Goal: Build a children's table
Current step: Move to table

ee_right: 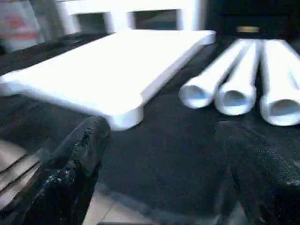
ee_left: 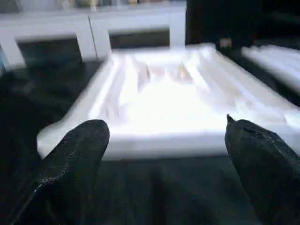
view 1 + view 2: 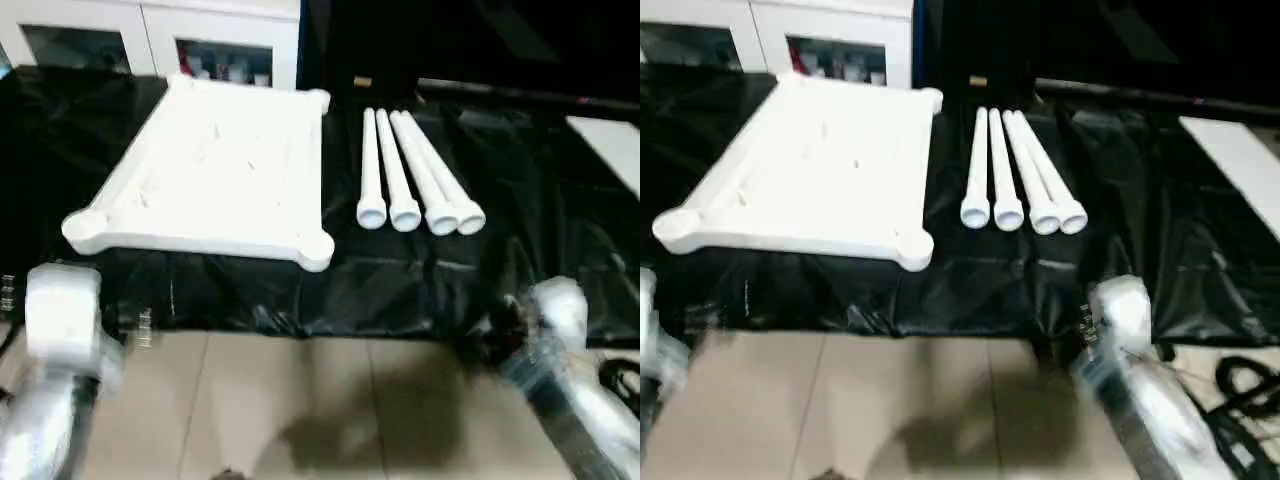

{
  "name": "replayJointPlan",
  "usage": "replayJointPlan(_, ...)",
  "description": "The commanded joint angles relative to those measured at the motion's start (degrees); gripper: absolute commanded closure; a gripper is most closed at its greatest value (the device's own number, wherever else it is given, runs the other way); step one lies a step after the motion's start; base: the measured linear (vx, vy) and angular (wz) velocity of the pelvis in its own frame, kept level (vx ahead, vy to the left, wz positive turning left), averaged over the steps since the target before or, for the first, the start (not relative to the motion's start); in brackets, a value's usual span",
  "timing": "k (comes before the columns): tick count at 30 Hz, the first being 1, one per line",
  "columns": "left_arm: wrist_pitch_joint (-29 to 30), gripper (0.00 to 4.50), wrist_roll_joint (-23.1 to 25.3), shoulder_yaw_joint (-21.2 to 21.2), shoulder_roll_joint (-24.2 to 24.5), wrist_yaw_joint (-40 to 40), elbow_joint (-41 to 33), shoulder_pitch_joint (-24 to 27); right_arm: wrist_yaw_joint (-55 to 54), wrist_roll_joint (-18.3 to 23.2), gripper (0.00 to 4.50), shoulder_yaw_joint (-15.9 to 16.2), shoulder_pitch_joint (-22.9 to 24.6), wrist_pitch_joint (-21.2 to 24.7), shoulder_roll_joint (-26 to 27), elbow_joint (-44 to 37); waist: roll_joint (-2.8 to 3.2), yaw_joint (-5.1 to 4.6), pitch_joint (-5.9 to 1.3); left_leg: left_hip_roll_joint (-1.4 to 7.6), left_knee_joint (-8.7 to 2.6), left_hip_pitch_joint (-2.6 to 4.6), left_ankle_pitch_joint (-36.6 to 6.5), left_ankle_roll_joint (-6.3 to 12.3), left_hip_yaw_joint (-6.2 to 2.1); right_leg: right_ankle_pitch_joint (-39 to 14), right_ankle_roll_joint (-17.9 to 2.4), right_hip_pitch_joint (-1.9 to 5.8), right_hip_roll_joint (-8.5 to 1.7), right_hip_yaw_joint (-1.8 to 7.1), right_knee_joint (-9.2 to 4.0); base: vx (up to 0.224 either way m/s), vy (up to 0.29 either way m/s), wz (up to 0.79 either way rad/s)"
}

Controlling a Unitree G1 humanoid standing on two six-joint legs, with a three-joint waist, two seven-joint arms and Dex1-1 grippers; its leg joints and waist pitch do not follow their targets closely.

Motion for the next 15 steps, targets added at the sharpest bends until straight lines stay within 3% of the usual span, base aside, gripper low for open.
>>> replayJointPlan(1,1.04,0.03,0.66,-1.72,0.68,0.04,3.27,-4.51,-4.67,-4.34,0.50,0.92,-3.78,1.56,0.74,4.88,1.32,0.00,-1.26,2.76,-5.18,1.47,-11.17,-4.00,-2.34,0.41,-3.12,-0.64,-2.60,1.49,-3.95,0.000,0.000,0.00)
replayJointPlan(2,1.28,0.03,1.36,-2.40,1.36,-0.56,5.50,-6.67,-6.24,-5.68,0.50,1.55,-5.73,1.01,1.98,6.78,1.11,-0.12,-2.35,2.52,-4.39,1.85,-7.60,-4.52,-2.19,5.36,-3.28,-0.30,-2.47,1.39,-3.32,0.000,0.000,0.00)
replayJointPlan(3,1.18,0.03,2.44,-3.28,1.56,-1.23,8.55,-9.79,-7.49,-7.65,0.50,2.95,-8.41,-0.47,3.80,8.96,1.18,-0.17,-2.42,2.14,-4.08,1.57,-4.66,-4.63,-1.95,11.55,-3.04,-0.28,-2.16,1.30,-2.90,0.000,0.000,0.00)
replayJointPlan(5,1.84,0.03,2.71,-4.35,0.56,-1.25,11.24,-12.70,-6.62,-8.79,0.50,4.13,-10.45,-1.66,4.42,10.19,1.55,-0.15,-2.86,2.26,-3.80,1.75,-3.92,-4.79,-1.95,14.25,-3.19,-0.12,-2.17,1.27,-2.54,0.000,0.000,0.00)
replayJointPlan(6,1.75,0.03,2.57,-5.21,-0.60,-1.23,13.45,-14.99,-5.91,-8.46,0.50,4.49,-12.00,-2.14,5.09,11.20,1.15,-0.29,-3.06,2.09,-3.51,1.46,-1.03,-4.26,-1.91,18.93,-3.36,0.26,-1.90,1.18,-2.15,0.000,0.000,0.00)
replayJointPlan(7,1.95,0.03,2.32,-5.61,-1.38,-1.13,15.22,-16.53,-6.04,-7.93,0.50,4.53,-13.07,-2.17,5.91,12.00,0.69,-0.10,-3.18,1.14,-3.73,0.03,-0.69,-1.84,-2.84,21.24,-4.03,1.46,-2.44,-0.06,-1.99,0.000,0.000,0.00)
replayJointPlan(8,2.08,0.03,2.35,-5.76,-1.55,-1.00,15.23,-16.66,-6.01,-7.73,0.50,4.38,-13.14,-2.10,5.87,12.04,1.35,-0.25,-3.33,1.01,-3.84,-0.04,-1.81,-0.31,-3.11,20.80,-3.99,1.89,-2.75,-0.57,-2.18,0.000,0.000,0.00)
replayJointPlan(9,1.54,0.03,2.76,-7.23,-2.96,-1.07,17.96,-18.96,-6.16,-7.20,0.50,4.25,-14.46,-2.16,6.42,12.86,2.11,-0.15,-3.09,0.04,-4.06,-1.22,-6.70,3.91,-4.59,17.01,-4.24,3.22,-3.66,-2.24,-3.16,-0.020,-0.010,0.35)
replayJointPlan(10,-0.28,0.03,3.57,-8.80,-4.32,-1.09,22.66,-21.97,-6.59,-8.19,0.50,4.95,-16.13,-2.89,6.93,14.54,2.98,-0.56,-2.66,-0.08,-4.89,-0.60,-14.82,7.15,-5.32,6.53,-4.98,4.00,-4.04,-3.97,-5.00,-0.020,-0.010,0.35)
replayJointPlan(11,-0.62,0.03,3.70,-8.94,-4.50,-1.06,23.34,-22.30,-6.66,-8.44,0.50,5.10,-16.27,-3.05,6.98,14.78,3.39,-0.78,-2.28,-0.29,-5.25,-0.35,-18.94,7.68,-5.52,-1.15,-5.93,4.52,-4.09,-4.69,-5.86,-0.006,-0.005,0.53)
replayJointPlan(12,-2.02,0.03,4.37,-9.73,-5.02,-1.17,26.68,-23.67,-6.77,-9.11,0.50,5.73,-16.65,-3.55,7.60,15.82,3.03,-0.72,-1.66,-0.57,-5.01,-1.05,-22.98,7.75,-5.43,-16.59,-7.39,6.40,-4.92,-5.44,-8.29,-0.006,0.004,0.58)
replayJointPlan(13,-2.89,0.03,5.16,-10.50,-5.26,-1.17,28.92,-24.48,-6.66,-9.24,0.50,6.07,-16.68,-3.81,8.16,16.52,2.86,-0.32,-1.30,-0.39,-3.72,-1.35,-23.06,7.40,-4.87,-29.47,-7.58,8.14,-6.81,-6.03,-10.59,-0.006,0.004,0.58)
replayJointPlan(14,-3.47,0.03,6.66,-11.91,-5.10,-1.04,29.90,-24.90,-6.39,-9.59,0.50,6.36,-16.40,-4.39,8.50,16.89,1.95,-0.39,-1.03,-0.35,-2.99,-2.05,-20.91,7.76,-4.58,-33.33,-7.32,8.80,-7.52,-6.07,-11.50,0.020,0.007,0.59)
replayJointPlan(15,-2.46,0.03,6.71,-12.37,-4.82,-1.25,28.97,-24.88,-5.84,-10.11,0.50,7.00,-16.26,-4.76,8.64,17.14,2.96,0.07,-0.98,0.50,-2.55,-1.54,-16.90,8.21,-4.39,-34.62,-7.25,10.55,-7.86,-7.46,-12.56,0.088,0.014,0.60)
